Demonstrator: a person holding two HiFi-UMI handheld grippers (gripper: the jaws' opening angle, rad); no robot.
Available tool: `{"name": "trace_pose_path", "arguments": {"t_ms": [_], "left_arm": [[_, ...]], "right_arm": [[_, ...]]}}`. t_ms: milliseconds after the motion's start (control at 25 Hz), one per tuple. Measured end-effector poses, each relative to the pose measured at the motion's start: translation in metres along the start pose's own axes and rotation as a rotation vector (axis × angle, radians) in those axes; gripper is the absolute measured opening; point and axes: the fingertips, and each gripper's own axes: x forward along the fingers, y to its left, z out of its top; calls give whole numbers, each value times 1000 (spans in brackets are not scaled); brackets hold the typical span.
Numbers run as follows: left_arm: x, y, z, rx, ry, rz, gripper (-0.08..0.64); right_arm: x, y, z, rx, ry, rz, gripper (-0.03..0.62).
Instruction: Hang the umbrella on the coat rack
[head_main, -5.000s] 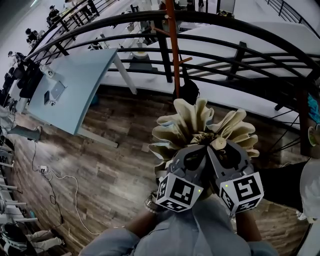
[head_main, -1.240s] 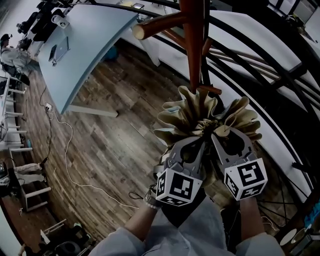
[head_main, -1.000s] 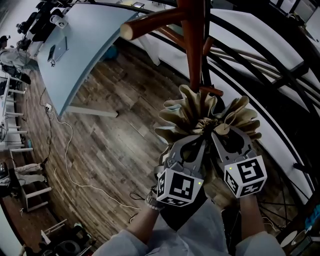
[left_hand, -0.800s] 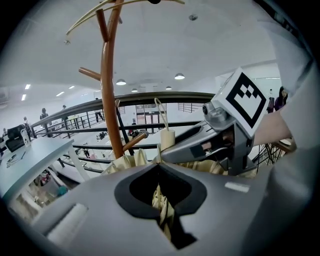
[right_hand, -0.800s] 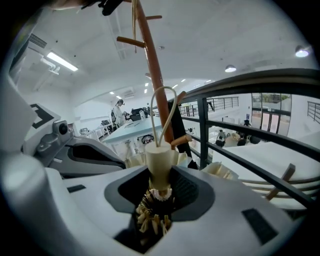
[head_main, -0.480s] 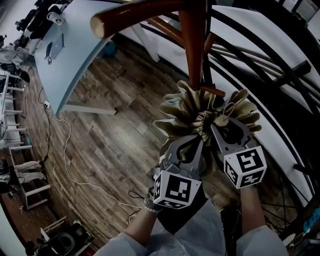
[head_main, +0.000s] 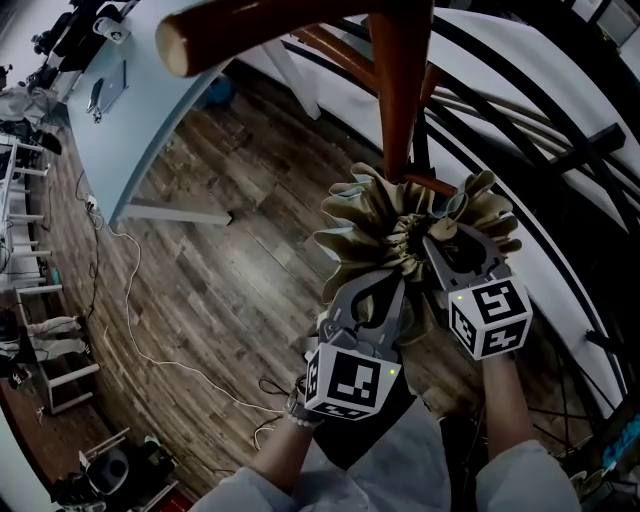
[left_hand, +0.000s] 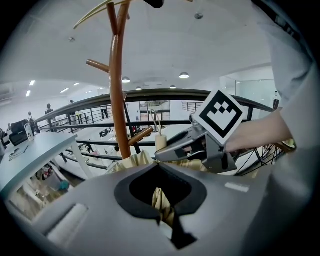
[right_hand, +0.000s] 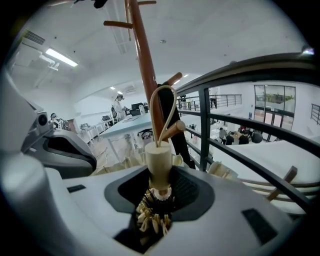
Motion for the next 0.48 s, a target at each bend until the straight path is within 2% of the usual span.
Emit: {"name": "trace_pose_path", "arguments": {"t_ms": [480], "left_arm": [[-5,9,-16,-25,23,13,9]], "right_arm": [[22,-8,-16,14,60,-2,132]]}}
